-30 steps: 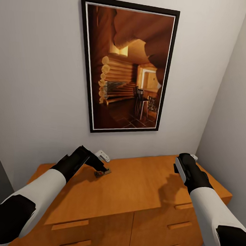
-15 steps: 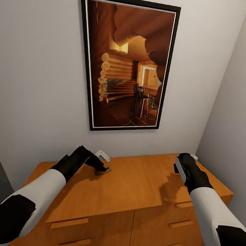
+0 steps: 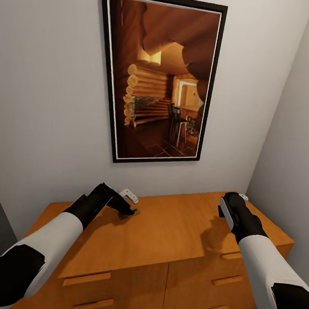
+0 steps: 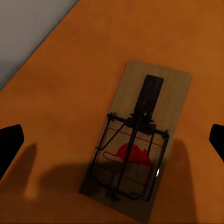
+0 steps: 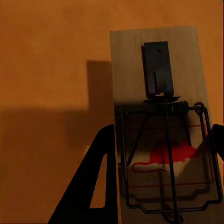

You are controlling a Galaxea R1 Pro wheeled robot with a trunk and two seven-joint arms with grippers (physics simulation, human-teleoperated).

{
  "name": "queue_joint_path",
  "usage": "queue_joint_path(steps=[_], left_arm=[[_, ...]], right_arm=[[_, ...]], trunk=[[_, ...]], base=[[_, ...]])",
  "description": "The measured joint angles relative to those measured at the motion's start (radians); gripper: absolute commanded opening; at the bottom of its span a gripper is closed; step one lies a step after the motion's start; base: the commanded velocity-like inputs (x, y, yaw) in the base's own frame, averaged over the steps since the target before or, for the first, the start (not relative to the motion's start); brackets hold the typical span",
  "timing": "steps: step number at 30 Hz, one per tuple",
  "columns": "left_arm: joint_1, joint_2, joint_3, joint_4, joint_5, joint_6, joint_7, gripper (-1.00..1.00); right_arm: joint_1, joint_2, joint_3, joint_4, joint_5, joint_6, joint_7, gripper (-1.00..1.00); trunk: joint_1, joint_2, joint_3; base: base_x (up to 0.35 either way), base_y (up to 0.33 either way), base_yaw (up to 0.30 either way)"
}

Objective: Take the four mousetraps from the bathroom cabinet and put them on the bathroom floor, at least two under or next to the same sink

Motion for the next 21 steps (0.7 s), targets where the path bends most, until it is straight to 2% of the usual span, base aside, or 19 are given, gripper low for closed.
queue_joint_path(steps=[9, 17, 21], left_arm=[[0.000, -0.002, -0.001, 0.001, 0.000, -0.002, 0.003, 1.00], [0.000, -0.003, -0.001, 0.000, -0.001, -0.008, 0.003, 1.00], [0.000, -0.002, 0.000, 0.001, 0.000, -0.039, -0.002, 1.00]], right_arm=[[0.001, 0.003, 0.000, 0.001, 0.042, -0.003, -0.003, -1.00], [0.000, 0.006, 0.000, 0.001, 0.049, -0.004, -0.004, -1.00], [0.000, 0.006, 0.000, 0.001, 0.050, -0.004, -0.004, -1.00]], trunk=[[0.000, 0.000, 0.000], [0.000, 0.000, 0.000], [0.000, 0.000, 0.000]], base=[[0.000, 0.000, 0.000], [0.000, 0.000, 0.000], [0.000, 0.000, 0.000]])
